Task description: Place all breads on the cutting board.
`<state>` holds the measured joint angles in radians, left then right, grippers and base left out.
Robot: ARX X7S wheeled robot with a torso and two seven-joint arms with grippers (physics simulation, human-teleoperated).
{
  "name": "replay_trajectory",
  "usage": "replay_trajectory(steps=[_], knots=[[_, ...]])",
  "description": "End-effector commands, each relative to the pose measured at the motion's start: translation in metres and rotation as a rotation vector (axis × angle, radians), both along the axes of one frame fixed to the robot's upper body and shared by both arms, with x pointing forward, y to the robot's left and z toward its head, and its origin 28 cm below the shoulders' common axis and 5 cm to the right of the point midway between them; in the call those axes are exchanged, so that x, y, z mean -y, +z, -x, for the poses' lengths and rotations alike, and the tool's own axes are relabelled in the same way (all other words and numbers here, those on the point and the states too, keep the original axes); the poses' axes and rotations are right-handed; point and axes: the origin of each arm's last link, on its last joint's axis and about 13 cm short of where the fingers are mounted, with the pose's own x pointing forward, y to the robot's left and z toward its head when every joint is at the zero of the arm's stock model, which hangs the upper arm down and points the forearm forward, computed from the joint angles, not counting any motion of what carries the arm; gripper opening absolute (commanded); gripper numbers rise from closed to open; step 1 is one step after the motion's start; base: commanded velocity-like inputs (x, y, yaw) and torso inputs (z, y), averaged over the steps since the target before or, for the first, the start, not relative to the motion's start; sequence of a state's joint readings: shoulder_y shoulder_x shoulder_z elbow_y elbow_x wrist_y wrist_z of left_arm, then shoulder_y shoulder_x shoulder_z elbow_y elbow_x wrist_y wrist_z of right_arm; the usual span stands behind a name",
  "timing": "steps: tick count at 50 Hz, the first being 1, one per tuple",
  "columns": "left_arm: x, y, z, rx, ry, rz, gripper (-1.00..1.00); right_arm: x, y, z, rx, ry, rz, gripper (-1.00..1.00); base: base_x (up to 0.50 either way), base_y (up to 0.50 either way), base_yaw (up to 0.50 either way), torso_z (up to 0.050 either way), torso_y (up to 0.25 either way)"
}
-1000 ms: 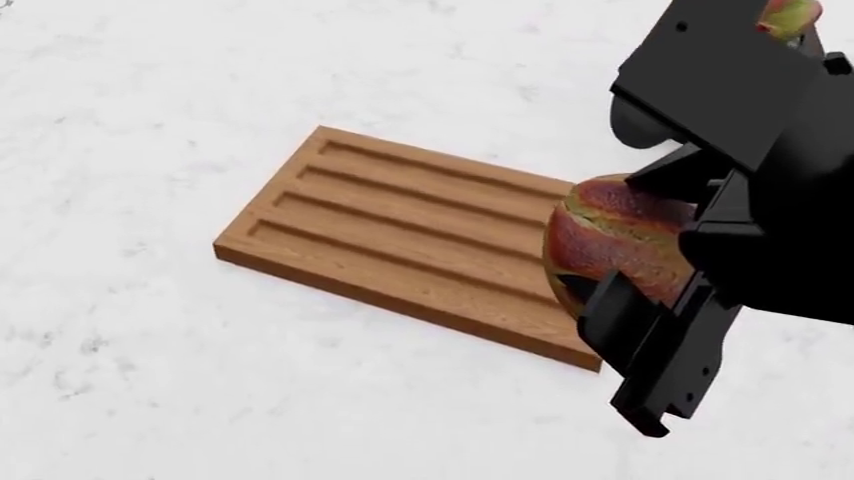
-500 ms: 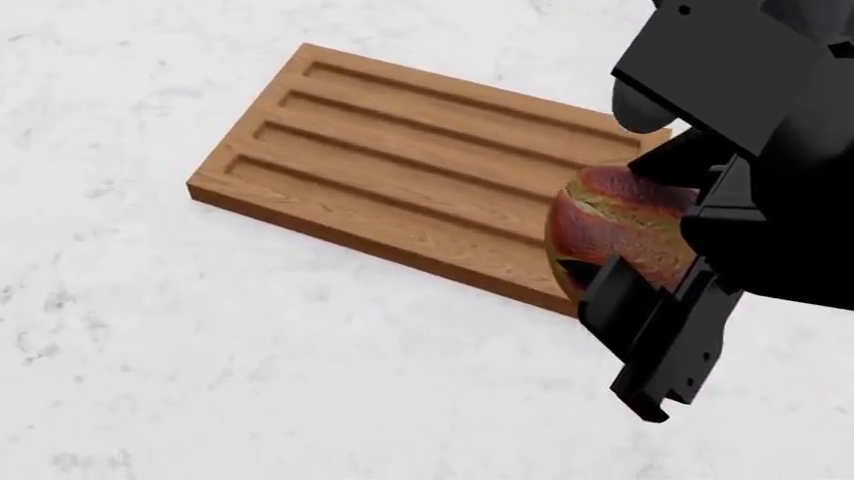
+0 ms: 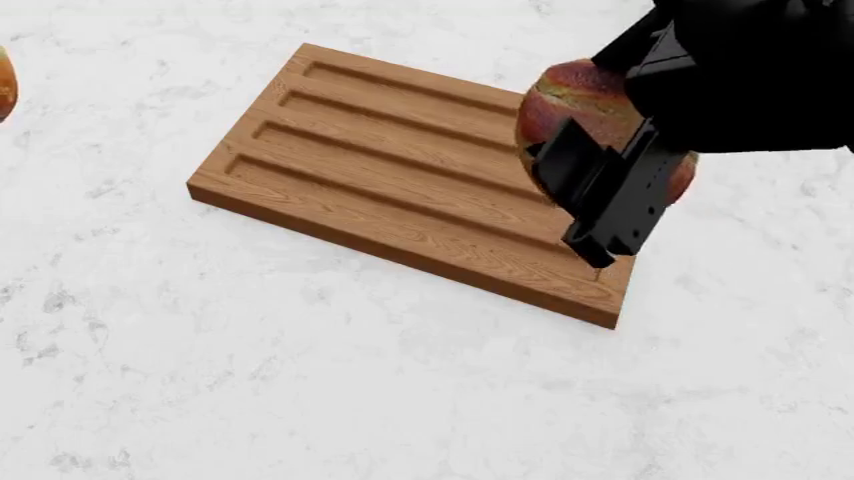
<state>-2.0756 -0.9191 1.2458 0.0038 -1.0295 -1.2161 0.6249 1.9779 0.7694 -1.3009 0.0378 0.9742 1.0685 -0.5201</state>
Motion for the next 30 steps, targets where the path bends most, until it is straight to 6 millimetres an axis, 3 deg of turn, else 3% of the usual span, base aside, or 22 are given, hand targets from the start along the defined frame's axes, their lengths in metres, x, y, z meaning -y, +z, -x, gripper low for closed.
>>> replay_trajectory(steps=[1,4,19,20,21,23,30], knots=[[-0.001,-0.006,0.003,-0.004,0.007,0.02,-1.0,-0.019,0.013,-0.048,0.023,-0.01,0.013,-1.0,0.0,0.0,0.0,0.0,0.0],[0.0,-0.006,0.005,-0.002,0.007,0.021,-1.0,-0.023,0.013,-0.059,0.025,-0.015,0.006,-1.0,0.0,0.0,0.0,0.0,0.0],[0.0,-0.007,0.005,-0.002,0.006,0.02,-1.0,-0.025,0.013,-0.063,0.024,-0.013,0.005,-1.0,0.0,0.0,0.0,0.0,0.0],[0.001,-0.004,0.007,0.004,0.012,0.02,-1.0,-0.061,0.005,-0.085,0.027,0.094,0.064,-1.0,0.0,0.0,0.0,0.0,0.0],[0.0,-0.005,0.007,0.005,0.01,0.024,-1.0,-0.074,-0.001,-0.098,0.009,0.106,0.071,-1.0,0.0,0.0,0.0,0.0,0.0],[-0.001,-0.005,0.006,0.004,0.013,0.024,-1.0,-0.043,-0.007,-0.108,-0.026,-0.051,0.017,-1.0,0.0,0.0,0.0,0.0,0.0],[-0.002,-0.002,0.006,0.013,0.015,0.026,-1.0,-0.044,-0.021,-0.117,-0.044,-0.086,0.016,-1.0,0.0,0.0,0.0,0.0,0.0]])
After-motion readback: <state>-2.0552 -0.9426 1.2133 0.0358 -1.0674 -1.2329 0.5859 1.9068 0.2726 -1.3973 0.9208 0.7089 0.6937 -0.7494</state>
